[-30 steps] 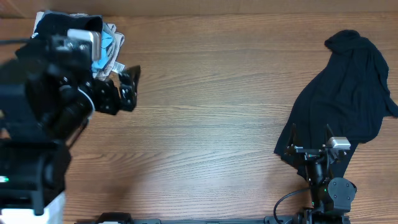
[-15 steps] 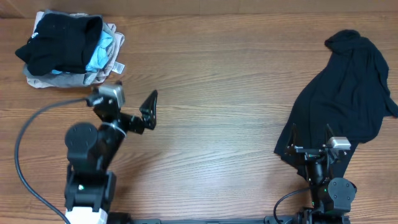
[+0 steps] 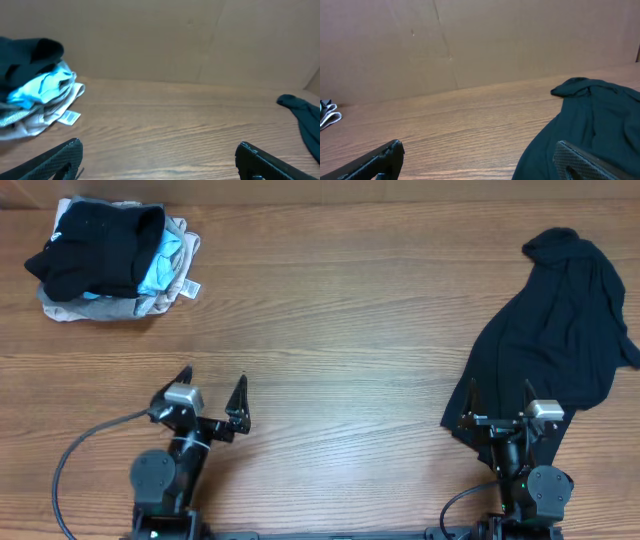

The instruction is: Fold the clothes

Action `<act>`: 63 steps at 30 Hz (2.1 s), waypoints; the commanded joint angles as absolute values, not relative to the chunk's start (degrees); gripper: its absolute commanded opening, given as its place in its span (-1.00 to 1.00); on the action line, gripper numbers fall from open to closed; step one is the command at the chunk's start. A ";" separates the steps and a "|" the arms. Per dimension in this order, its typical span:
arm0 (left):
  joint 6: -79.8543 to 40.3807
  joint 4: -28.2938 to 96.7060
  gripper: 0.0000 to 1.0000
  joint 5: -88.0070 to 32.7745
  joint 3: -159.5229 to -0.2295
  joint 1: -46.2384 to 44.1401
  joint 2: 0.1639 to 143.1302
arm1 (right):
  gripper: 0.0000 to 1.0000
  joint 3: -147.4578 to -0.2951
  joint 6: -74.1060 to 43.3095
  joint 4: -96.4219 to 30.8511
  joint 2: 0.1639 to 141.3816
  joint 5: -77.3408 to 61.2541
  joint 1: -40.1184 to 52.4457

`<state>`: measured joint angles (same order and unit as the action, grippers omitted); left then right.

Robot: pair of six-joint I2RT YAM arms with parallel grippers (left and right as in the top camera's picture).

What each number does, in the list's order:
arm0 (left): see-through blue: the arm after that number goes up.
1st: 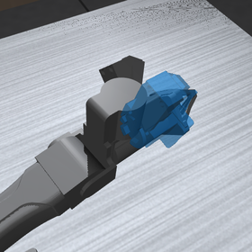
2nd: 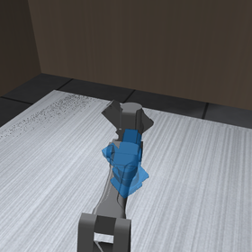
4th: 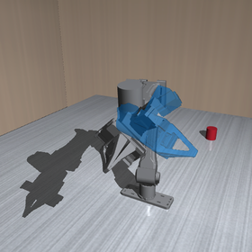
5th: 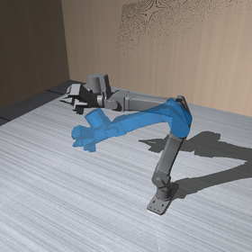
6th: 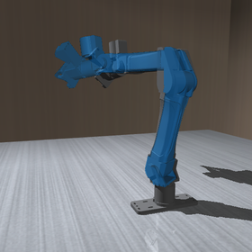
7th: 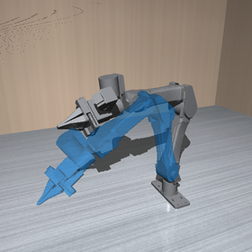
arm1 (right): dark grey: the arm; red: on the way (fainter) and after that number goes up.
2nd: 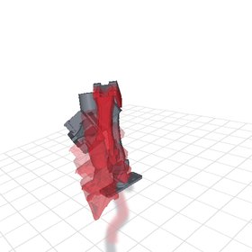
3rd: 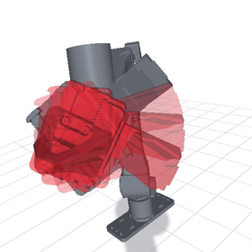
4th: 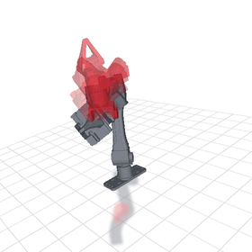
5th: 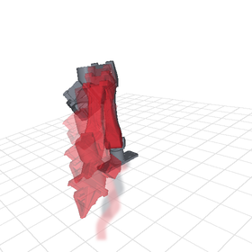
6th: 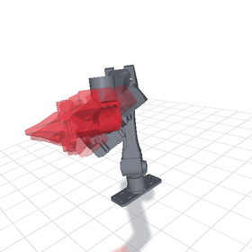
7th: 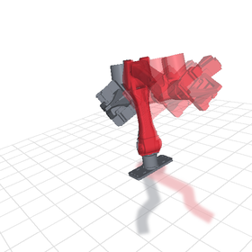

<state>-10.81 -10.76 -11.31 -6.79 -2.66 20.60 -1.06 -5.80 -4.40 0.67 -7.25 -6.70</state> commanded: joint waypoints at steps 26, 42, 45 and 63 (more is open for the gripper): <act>-11.81 3.57 0.99 -8.80 -0.27 1.63 0.21 | 1.00 -0.45 -6.02 -4.16 0.16 -7.33 -6.37; -11.81 3.57 1.00 -8.78 -0.27 1.63 0.25 | 1.00 -0.45 -6.04 -4.16 0.16 -7.33 -6.37; -11.81 3.57 1.00 -8.80 -0.27 1.63 0.25 | 1.00 -0.45 -6.04 -4.16 0.16 -7.33 -6.37; -11.81 3.57 1.00 -8.80 -0.27 1.63 0.25 | 1.00 -0.45 -6.02 -4.16 0.16 -7.33 -6.37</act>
<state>-11.05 3.46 -9.52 -0.47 1.23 0.91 -1.06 -5.78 -4.38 0.69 -7.25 -6.70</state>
